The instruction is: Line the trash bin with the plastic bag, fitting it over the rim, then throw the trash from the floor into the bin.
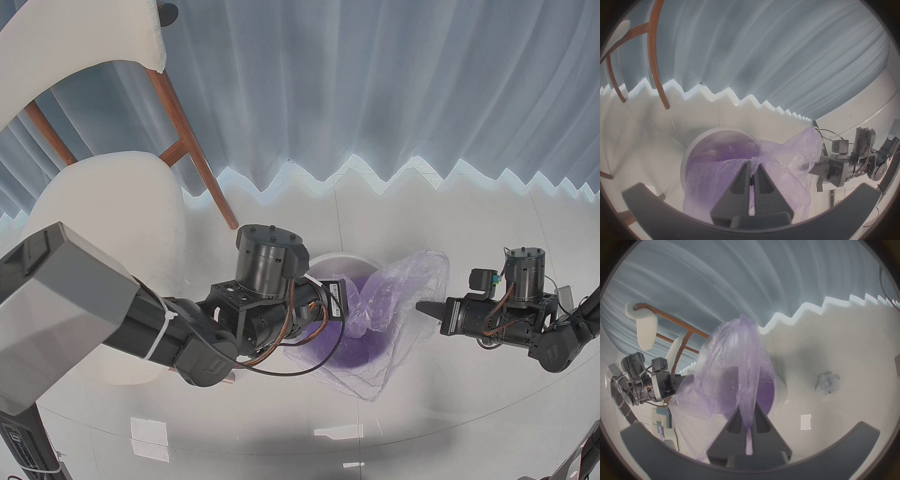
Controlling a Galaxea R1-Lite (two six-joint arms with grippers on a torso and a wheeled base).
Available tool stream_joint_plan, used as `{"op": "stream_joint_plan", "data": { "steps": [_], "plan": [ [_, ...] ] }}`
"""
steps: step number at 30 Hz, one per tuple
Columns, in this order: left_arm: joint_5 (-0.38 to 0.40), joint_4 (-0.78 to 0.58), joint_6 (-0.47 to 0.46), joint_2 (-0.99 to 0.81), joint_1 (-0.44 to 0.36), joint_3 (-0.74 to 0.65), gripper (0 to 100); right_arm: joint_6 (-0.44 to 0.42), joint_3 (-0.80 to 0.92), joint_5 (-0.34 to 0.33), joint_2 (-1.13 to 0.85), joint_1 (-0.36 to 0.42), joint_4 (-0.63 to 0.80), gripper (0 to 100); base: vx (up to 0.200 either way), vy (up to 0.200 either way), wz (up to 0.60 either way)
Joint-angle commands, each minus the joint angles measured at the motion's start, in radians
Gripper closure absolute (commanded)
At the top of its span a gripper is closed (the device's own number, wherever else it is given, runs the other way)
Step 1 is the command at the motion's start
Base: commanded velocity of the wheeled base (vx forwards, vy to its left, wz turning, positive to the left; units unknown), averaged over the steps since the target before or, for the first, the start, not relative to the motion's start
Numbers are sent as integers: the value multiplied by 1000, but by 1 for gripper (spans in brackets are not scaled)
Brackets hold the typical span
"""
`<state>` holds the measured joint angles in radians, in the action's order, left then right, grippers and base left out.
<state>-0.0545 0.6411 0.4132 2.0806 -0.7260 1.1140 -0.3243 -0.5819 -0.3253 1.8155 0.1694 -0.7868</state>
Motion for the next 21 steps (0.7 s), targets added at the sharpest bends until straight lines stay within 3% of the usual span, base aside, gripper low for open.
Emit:
{"op": "stream_joint_plan", "data": {
  "steps": [1,9,21],
  "plan": [
    [-21,-4,-1,42,0,56,100,-4,-78,2,96,55,-9,100,0,0,0],
    [-39,-21,1,70,14,95,100,-7,-219,5,183,44,-5,100,0,0,0],
    [-136,-139,-2,139,115,379,100,-1,-493,0,238,-80,120,100,0,0,0]
  ]
}}
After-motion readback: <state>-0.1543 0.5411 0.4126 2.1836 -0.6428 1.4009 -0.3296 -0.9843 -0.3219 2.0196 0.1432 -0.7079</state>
